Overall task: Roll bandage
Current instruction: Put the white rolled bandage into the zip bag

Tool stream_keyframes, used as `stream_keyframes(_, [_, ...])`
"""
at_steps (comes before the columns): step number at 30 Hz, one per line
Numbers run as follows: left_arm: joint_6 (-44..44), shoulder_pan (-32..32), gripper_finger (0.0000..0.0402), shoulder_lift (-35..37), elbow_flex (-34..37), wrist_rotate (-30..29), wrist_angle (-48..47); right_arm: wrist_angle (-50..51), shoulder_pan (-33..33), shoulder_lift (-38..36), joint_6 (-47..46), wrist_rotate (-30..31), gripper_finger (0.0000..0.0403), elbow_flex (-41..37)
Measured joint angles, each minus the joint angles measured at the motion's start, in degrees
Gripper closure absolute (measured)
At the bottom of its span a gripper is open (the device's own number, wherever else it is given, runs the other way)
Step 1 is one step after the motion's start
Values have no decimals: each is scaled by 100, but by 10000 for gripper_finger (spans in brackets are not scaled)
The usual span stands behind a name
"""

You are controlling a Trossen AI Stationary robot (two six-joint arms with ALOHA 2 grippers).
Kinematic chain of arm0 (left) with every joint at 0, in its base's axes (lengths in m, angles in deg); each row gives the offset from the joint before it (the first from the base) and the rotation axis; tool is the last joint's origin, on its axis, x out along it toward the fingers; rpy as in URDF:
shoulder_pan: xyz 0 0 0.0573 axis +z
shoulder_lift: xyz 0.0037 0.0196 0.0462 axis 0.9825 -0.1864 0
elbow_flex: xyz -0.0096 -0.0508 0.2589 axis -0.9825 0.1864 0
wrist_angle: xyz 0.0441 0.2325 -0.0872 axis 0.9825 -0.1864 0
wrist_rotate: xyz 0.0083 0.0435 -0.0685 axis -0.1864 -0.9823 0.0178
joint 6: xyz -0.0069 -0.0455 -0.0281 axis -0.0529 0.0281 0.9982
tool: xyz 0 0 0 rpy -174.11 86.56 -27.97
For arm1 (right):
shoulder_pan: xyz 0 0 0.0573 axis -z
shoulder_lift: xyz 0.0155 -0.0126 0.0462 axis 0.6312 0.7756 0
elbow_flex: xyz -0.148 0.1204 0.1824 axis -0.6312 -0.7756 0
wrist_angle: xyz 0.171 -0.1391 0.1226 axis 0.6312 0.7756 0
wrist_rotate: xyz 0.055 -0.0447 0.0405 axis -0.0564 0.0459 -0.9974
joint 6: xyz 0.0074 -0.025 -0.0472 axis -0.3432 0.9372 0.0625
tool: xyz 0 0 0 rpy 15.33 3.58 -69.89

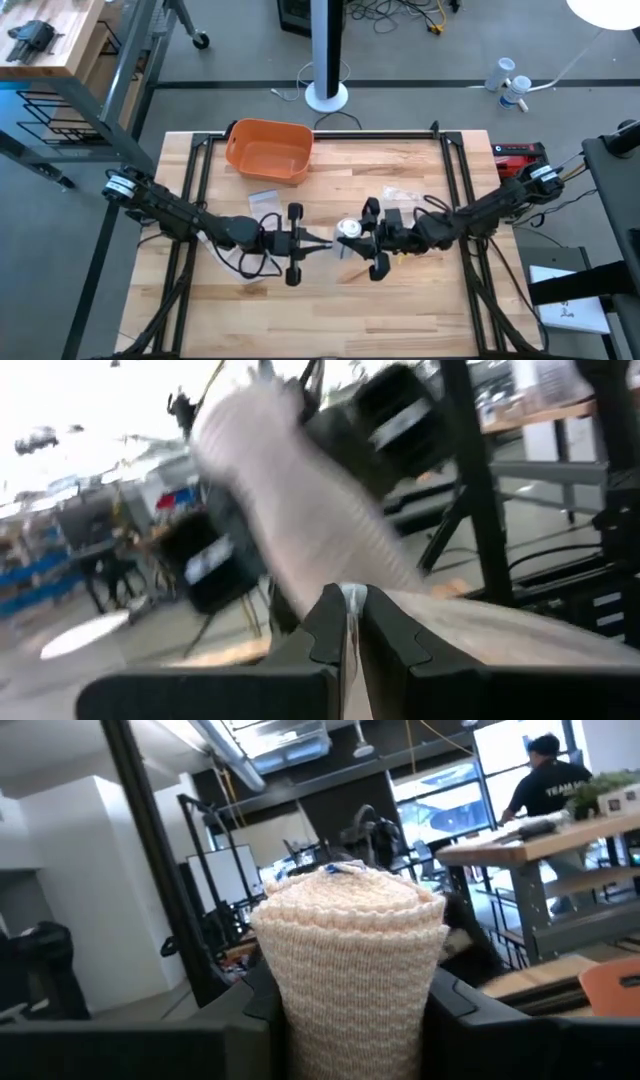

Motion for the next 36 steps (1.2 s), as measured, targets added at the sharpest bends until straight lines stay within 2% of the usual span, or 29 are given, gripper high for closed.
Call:
stream_keyframes(4, [155,2,394,6,0,-138,-100,7,-76,-57,139,-4,287,16])
stream_keyframes(12, [286,9,394,164,3,-167,-474,762,-184,-416,112,203,287,5])
stream_keyframes(17, [343,0,394,199,4,-163,-477,1308,-219,-684,-376,307,287,-4])
stream_keyframes(27, [372,0,394,199,7,-408,-539,1259,-252,-595,-1314,342,287,-41])
stream_keyframes(36, [370,-17,394,199,20,-399,-661,1508,-387,-675,-1469,1245,287,-88])
